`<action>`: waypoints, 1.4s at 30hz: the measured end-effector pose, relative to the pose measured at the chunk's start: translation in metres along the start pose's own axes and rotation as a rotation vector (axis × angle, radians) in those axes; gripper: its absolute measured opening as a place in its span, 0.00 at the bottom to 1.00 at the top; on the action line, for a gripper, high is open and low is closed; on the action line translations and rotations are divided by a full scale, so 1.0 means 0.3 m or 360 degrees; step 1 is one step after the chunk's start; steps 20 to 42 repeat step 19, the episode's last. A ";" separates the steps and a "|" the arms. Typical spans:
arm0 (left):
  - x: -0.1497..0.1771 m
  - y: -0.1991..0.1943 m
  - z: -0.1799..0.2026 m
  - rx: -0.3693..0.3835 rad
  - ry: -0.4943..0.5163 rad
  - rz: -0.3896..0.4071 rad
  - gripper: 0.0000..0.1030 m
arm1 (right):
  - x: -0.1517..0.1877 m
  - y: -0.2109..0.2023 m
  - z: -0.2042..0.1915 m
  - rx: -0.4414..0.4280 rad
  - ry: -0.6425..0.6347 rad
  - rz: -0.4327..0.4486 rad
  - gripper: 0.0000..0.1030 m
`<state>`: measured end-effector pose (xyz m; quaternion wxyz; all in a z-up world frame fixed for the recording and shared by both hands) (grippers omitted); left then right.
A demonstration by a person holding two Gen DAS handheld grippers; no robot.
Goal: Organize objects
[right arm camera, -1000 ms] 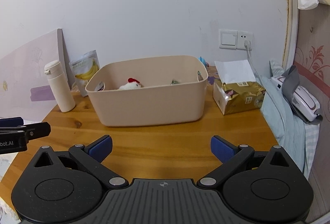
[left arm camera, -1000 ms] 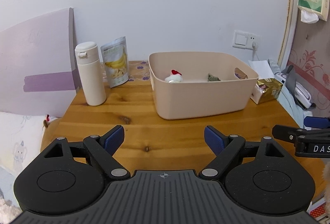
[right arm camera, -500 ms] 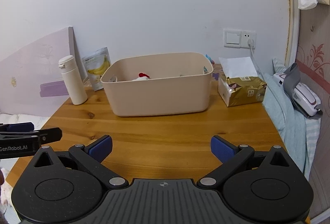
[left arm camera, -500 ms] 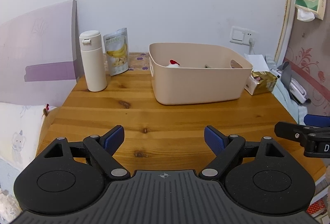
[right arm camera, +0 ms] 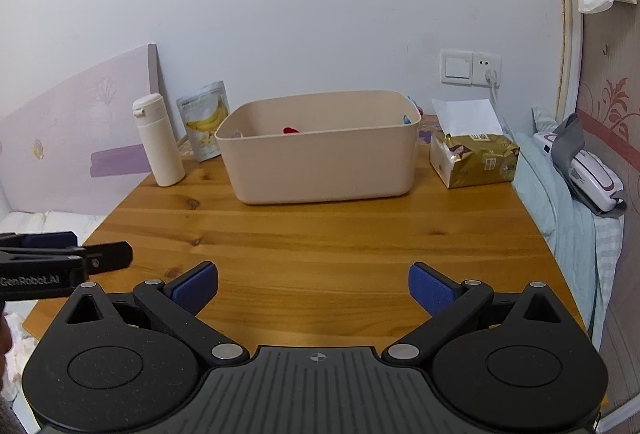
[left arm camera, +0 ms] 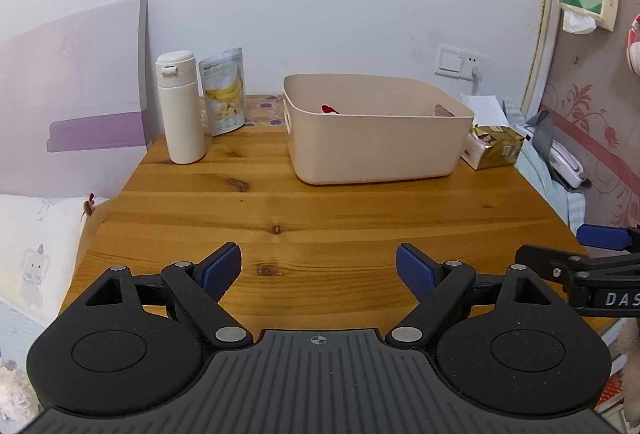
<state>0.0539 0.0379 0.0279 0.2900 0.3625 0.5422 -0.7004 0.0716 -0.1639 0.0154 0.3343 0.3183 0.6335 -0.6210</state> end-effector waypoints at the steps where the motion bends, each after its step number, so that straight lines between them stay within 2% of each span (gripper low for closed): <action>1: 0.003 -0.005 0.003 -0.0004 0.0003 0.0001 0.84 | 0.008 0.002 0.000 0.0007 -0.0006 -0.0003 1.00; 16: 0.045 -0.009 0.030 0.0003 0.0016 -0.0042 0.84 | 0.068 0.026 0.018 0.0021 -0.0042 -0.0063 1.00; 42: 0.044 0.001 0.033 0.0009 0.0022 -0.0048 0.84 | 0.072 0.036 0.019 0.0021 -0.0046 -0.0073 1.00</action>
Point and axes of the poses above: each gripper's, at about its wrist camera, not at the fingertips, and y roughly the way its jaws point, z to its right, x to its underside, the point moved 7 cm from there along y, roughly the way its jaws point, and after that the axes turned 11 degrees about x, right-handed, at the moved point
